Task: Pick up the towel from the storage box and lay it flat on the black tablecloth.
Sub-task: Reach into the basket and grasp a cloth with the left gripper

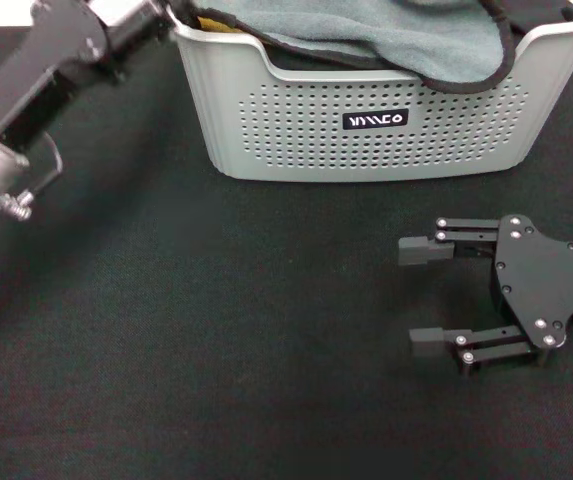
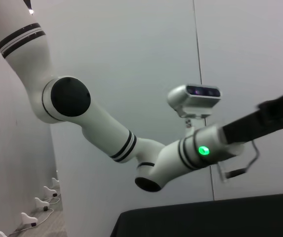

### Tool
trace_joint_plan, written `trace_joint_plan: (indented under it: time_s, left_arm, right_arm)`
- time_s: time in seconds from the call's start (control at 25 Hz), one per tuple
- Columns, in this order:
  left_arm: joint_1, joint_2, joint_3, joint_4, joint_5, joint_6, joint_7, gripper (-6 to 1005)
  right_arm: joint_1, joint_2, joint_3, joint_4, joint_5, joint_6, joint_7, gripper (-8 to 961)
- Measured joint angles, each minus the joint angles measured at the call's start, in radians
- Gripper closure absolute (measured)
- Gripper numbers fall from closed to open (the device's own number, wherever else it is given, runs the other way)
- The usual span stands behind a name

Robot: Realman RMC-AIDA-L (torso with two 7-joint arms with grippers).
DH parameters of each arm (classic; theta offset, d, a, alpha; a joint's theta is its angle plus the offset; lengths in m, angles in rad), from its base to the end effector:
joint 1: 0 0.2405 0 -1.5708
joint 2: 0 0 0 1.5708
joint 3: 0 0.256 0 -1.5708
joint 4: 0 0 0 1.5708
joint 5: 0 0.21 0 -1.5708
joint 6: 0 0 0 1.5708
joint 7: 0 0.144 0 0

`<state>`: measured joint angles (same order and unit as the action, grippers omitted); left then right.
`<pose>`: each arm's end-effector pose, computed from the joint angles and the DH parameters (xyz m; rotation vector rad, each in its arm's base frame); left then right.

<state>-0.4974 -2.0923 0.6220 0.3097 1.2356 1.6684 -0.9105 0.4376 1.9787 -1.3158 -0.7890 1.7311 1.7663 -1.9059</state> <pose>-0.2475 0.3289 0.0325 -1.9692 -0.3613 -1.4187 0.1965 0.2857 0.0041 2.8946 -0.0125 -1.0433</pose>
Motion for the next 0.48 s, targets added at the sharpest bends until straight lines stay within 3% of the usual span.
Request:
trace_joint_plan:
  time_s: [0.24, 0.48]
  left_arm:
    - [-0.025, -0.003, 0.005, -0.031, -0.070, -0.166, 0.063, 179]
    - [-0.027, -0.003, 0.011, -0.041, -0.061, -0.195, 0.080, 211]
  right_arm:
    - [-0.001, 0.012, -0.003, 0.001, -0.017, 0.000, -0.007, 186]
    - [0.000, 0.019, 0.000, 0.001, -0.024, 0.000, -0.008, 186]
